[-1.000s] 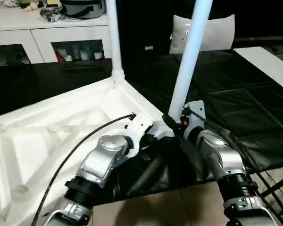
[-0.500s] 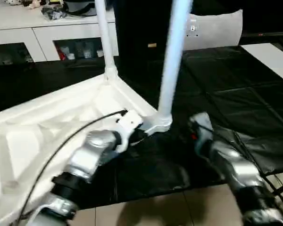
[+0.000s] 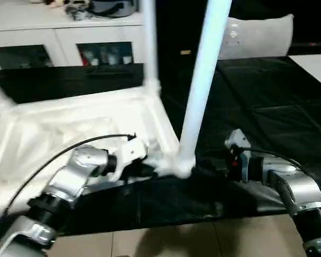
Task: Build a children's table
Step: Rotate leg to tighten
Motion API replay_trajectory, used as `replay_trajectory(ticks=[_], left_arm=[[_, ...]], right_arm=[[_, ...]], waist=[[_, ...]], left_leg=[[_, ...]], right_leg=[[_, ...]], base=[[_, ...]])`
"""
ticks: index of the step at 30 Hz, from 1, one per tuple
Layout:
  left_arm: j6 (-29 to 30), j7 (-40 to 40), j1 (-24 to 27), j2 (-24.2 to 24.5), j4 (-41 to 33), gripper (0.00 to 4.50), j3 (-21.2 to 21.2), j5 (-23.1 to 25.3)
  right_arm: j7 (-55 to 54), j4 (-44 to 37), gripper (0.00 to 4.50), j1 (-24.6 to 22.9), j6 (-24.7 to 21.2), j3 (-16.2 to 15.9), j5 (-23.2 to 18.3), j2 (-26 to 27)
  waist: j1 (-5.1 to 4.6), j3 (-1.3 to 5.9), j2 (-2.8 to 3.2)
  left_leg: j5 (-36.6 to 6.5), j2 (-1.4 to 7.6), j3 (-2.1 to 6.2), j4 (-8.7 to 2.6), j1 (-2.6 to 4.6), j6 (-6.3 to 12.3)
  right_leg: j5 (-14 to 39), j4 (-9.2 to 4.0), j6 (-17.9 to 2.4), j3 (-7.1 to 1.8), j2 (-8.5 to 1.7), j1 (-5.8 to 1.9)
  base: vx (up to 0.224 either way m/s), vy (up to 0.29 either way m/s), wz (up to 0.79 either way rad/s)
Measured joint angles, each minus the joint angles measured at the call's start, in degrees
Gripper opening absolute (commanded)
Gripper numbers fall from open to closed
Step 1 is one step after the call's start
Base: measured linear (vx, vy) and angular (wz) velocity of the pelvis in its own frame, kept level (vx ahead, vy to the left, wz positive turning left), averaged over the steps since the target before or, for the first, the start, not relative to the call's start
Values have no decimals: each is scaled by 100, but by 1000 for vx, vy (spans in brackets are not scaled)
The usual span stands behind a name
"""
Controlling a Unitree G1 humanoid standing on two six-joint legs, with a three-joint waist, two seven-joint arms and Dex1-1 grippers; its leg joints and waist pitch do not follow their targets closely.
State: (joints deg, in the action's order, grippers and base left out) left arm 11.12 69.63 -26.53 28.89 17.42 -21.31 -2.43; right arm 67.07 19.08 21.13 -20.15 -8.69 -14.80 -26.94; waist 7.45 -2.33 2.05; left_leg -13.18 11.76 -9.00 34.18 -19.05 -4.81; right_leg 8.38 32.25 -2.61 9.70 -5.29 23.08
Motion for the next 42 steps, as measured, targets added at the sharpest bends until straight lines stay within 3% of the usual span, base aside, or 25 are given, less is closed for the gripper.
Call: replay_trajectory(ticks=[6,22,35,38,42], left_arm=[[-38,208,5,-2,-66,0,-119,-18],[-100,290,6,-35,-20,0,-116,-17],[135,-133,215,-248,-139,0,69,-1],[471,-747,271,-585,-135,0,246,95],[1089,-1619,339,-1173,-155,0,482,124]], right_arm=[[314,9,373,117,-72,-140,-90,103],[463,9,259,116,-198,-119,-252,147],[-3,-161,241,-174,-69,34,-226,386],[-745,-178,239,-229,48,207,-24,632],[-1865,149,238,-136,177,512,128,1136]], waist=[[83,0,-3],[95,1,-4],[67,20,-14],[16,22,-15],[-265,47,30]], left_leg=[[0,1,-11,16,8,-1],[0,0,-12,26,8,-1],[-16,-5,-15,30,36,-35],[-10,-6,-25,33,73,-46],[-11,14,-9,30,109,-45]], right_leg=[[-1,23,-2,-13,0,1],[1,35,1,-17,-2,4],[1,37,3,-25,-2,-18],[1,34,3,-27,-4,-44],[-4,-117,11,76,-7,-137]], base=[[0,0,0],[0,0,0],[0,0,0],[0,0,0],[0,0,0]])
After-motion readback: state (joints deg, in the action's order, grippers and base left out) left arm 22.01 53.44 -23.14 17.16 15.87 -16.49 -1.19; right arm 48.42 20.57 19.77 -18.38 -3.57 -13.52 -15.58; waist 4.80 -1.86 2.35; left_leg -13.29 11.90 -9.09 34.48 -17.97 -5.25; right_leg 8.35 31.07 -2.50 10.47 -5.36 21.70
